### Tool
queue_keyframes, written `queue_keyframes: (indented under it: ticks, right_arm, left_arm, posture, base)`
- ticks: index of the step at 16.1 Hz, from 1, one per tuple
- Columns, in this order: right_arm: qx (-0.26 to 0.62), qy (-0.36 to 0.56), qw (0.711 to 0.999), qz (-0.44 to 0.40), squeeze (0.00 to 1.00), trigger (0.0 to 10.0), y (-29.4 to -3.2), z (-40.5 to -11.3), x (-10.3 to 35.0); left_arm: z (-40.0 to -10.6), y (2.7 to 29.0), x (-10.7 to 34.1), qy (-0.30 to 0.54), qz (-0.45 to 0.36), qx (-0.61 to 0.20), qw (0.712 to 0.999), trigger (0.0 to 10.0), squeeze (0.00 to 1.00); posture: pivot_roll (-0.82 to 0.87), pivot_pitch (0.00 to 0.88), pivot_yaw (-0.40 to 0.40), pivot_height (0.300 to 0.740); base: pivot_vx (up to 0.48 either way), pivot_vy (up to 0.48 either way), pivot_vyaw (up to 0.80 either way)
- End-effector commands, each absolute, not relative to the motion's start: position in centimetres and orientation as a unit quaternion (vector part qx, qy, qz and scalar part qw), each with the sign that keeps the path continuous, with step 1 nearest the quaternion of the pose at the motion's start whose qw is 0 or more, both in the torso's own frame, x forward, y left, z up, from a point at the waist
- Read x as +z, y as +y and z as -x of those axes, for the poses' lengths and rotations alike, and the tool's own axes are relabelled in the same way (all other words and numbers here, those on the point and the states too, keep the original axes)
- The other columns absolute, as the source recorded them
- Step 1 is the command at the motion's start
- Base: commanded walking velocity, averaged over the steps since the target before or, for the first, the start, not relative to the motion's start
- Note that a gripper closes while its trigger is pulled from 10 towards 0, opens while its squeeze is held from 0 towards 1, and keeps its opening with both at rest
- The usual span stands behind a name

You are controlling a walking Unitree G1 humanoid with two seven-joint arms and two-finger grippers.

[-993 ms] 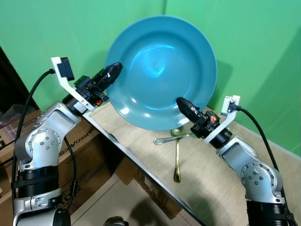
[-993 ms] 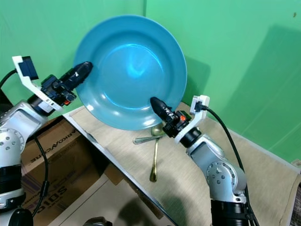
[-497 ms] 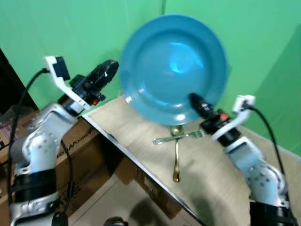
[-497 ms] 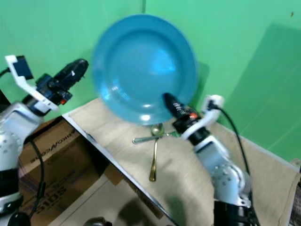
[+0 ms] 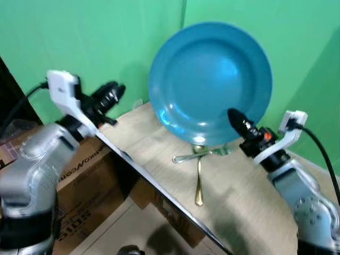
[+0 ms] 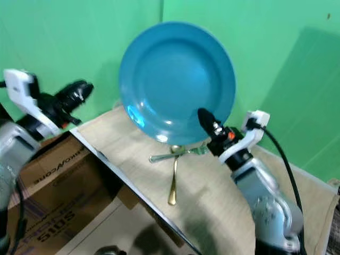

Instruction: Setting the table

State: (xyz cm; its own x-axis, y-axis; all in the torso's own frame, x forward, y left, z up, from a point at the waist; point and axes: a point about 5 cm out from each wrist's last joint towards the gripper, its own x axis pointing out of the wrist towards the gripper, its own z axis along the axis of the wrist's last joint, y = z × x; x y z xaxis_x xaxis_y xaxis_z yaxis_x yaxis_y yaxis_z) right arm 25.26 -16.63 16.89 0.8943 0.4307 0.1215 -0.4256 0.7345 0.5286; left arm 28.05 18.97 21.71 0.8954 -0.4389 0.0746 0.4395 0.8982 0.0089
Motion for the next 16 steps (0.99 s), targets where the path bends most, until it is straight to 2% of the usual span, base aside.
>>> queue_keyframes:
  ticks: [1, 3, 4, 6, 7, 9, 12, 13, 14, 16]
  right_arm:
    - [0.214, -0.017, 0.943, -0.256, 0.00, 10.0, -16.5, -25.0, 17.9]
    - [0.179, -0.037, 0.961, -0.208, 0.00, 10.0, -16.1, -24.9, 18.3]
    - [0.135, -0.053, 0.975, -0.170, 0.00, 10.0, -15.6, -25.1, 18.7]
    - [0.126, -0.054, 0.980, -0.144, 0.00, 10.0, -15.2, -25.2, 18.8]
    - [0.135, -0.054, 0.977, -0.159, 0.00, 10.0, -15.0, -25.2, 18.9]
    - [0.133, -0.055, 0.980, -0.135, 0.00, 10.0, -14.8, -25.2, 19.0]
    - [0.129, -0.053, 0.981, -0.137, 0.00, 10.0, -14.2, -25.5, 18.7]
    - [0.125, -0.052, 0.982, -0.133, 0.00, 10.0, -14.0, -25.7, 18.6]
    - [0.108, -0.052, 0.985, -0.123, 0.00, 10.0, -14.2, -25.9, 18.5]
    - [0.101, -0.054, 0.986, -0.123, 0.00, 10.0, -14.4, -26.0, 18.5]
  left_arm:
    - [-27.8, 18.7, 21.7, -0.037, -0.051, -0.192, 0.979, 10.0, 0.00]
    - [-27.3, 18.3, 21.1, -0.046, -0.062, -0.146, 0.986, 10.0, 0.00]
    - [-27.4, 19.1, 20.3, -0.056, -0.066, -0.063, 0.994, 10.0, 0.00]
    - [-27.4, 19.6, 20.0, -0.060, -0.075, -0.027, 0.995, 10.0, 0.00]
    - [-27.1, 19.7, 20.5, -0.084, -0.082, -0.005, 0.993, 10.0, 0.00]
    - [-26.7, 19.4, 20.5, -0.091, -0.051, -0.009, 0.994, 10.0, 0.00]
    - [-26.6, 19.5, 20.5, -0.127, -0.085, 0.068, 0.986, 10.0, 0.00]
    - [-26.7, 19.6, 20.1, -0.111, -0.091, 0.077, 0.987, 10.0, 0.00]
    - [-26.7, 19.4, 19.9, -0.096, -0.081, 0.027, 0.992, 10.0, 0.00]
    - [-26.6, 19.2, 19.8, -0.093, -0.078, -0.007, 0.993, 10.0, 0.00]
  posture:
    - [0.11, 0.000, -0.010, 0.740]
    - [0.10, 0.000, 0.001, 0.740]
    - [0.10, 0.000, 0.003, 0.740]
    - [0.10, 0.000, 0.001, 0.740]
    - [0.11, 0.000, -0.005, 0.740]
    - [0.12, 0.000, -0.012, 0.740]
    - [0.15, 0.000, -0.033, 0.740]
    - [0.15, 0.000, -0.034, 0.740]
    - [0.16, 0.000, -0.033, 0.740]
    - [0.16, 0.000, -0.028, 0.740]
  base:
    - [0.000, 0.000, 0.00]
    - [0.000, 0.000, 0.00]
    - [0.000, 0.000, 0.00]
    - [0.000, 0.000, 0.00]
    - [0.000, 0.000, 0.00]
    - [0.000, 0.000, 0.00]
    - [0.000, 0.000, -0.23]
    - [0.000, 0.000, -0.78]
    - [0.000, 0.000, -0.79]
    - [0.000, 0.000, -0.79]
